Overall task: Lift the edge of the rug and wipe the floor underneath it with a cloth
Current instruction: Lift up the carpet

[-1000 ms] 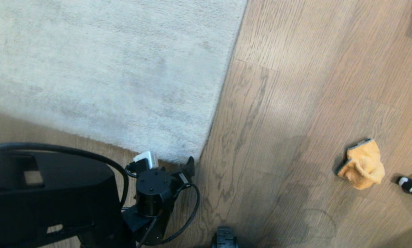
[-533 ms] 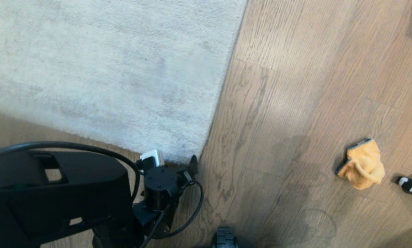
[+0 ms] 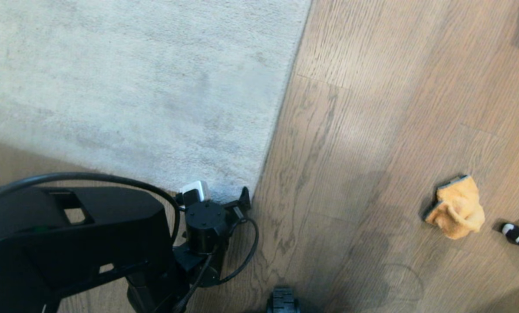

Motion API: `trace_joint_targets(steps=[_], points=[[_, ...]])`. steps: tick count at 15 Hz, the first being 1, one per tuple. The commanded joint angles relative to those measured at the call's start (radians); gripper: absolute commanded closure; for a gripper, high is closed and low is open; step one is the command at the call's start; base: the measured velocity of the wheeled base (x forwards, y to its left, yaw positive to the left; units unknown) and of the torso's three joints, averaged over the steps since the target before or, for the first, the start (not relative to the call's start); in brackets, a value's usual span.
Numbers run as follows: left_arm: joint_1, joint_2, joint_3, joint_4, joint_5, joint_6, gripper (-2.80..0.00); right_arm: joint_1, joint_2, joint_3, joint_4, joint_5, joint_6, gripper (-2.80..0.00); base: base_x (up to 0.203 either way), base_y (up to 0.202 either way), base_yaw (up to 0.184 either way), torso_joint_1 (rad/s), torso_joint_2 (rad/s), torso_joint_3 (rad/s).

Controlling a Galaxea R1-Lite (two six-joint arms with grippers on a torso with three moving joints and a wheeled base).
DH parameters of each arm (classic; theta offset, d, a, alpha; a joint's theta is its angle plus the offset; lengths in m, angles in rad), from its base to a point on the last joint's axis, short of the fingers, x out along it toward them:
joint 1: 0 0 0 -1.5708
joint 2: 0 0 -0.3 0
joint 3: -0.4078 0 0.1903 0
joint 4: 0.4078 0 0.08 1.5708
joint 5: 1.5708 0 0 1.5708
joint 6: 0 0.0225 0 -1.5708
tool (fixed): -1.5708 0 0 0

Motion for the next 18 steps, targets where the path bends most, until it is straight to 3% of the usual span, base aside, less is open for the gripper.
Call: trace_joint_targets(steps=[1,11,18], points=[[-0.002,-0.011,-0.009,-0.051,0.003,-0.003,-2.80,0.000,0.000,0.000,0.001,0.000,0.000,0.00,0.000,0.000,0.000,0.000,0.00,0.000],[-0.069,-0.118,-0.010,-0.051,0.003,0.022,-2.80,0.000,0.000,0.000,0.001,0.000,0.000,0.00,0.000,0.000,0.000,0.000,0.00,0.000],[-0.122,-0.092,0.036,-0.051,0.011,0.026,-2.80,0.000,0.000,0.000,0.001,0.000,0.000,0.00,0.000,0.000,0.000,0.000,0.00,0.000]])
